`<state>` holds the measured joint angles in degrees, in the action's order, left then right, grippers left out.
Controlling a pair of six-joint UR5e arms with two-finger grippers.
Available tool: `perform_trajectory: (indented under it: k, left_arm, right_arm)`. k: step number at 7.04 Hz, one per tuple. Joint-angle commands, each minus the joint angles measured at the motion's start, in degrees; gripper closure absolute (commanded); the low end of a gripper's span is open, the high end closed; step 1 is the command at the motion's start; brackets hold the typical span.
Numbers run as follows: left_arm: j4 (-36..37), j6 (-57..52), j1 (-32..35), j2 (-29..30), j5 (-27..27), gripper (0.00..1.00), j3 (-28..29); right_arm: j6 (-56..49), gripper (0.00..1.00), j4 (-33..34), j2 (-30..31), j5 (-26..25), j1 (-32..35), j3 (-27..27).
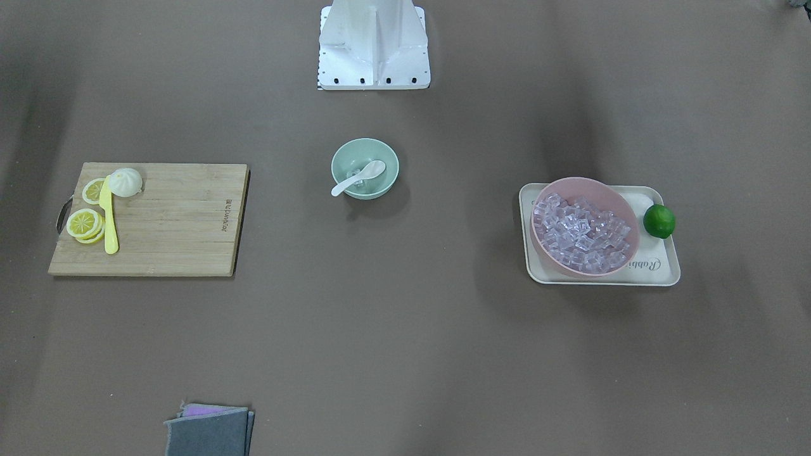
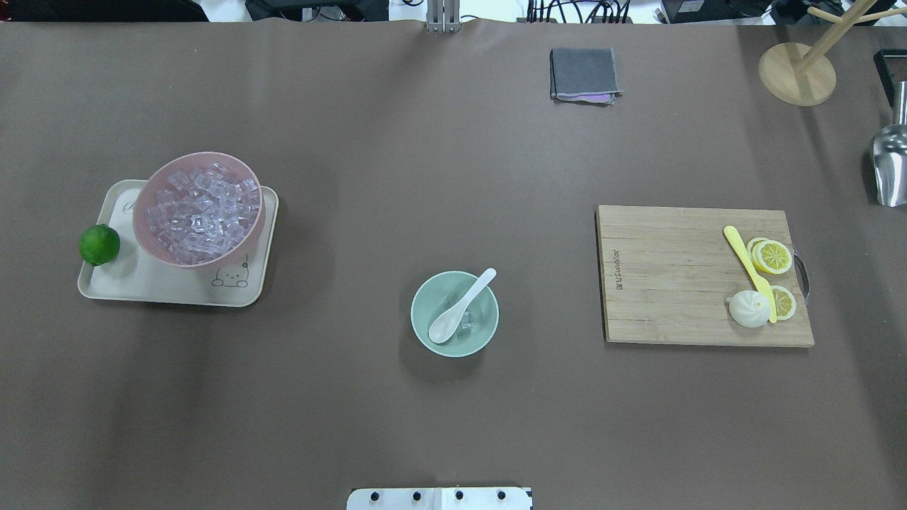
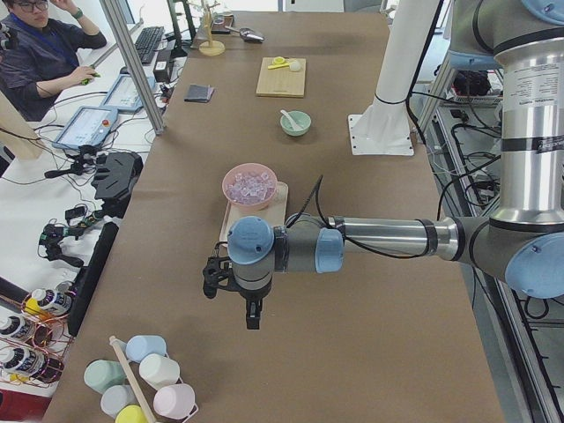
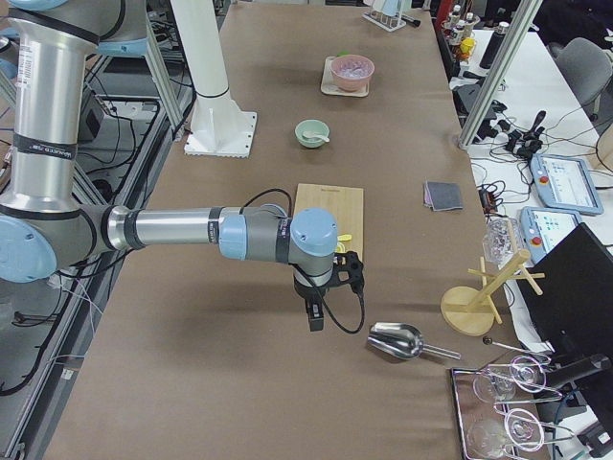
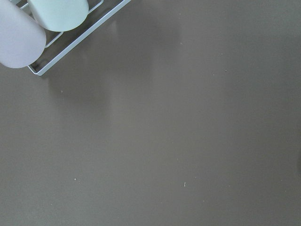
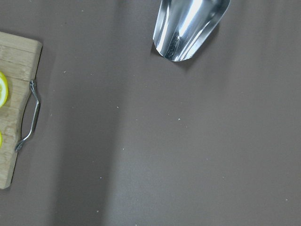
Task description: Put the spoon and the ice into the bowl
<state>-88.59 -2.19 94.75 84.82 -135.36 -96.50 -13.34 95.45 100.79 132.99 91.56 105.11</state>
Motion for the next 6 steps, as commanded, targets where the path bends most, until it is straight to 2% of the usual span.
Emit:
perform_trajectory:
  k: [1,6]
  left_arm:
    - [0.00,-0.09,0.00,0.00,0.00,0.02,-0.01]
    - [-0.09,-0.18,0.00,0.00,0.00,0.02,-0.09]
  right_arm:
    - [-0.19,0.00,0.00,0.28,0.34,-0.06,-0.08]
    - [-0.19,0.00,0.00,0.28,0.52,-0.06,-0.52]
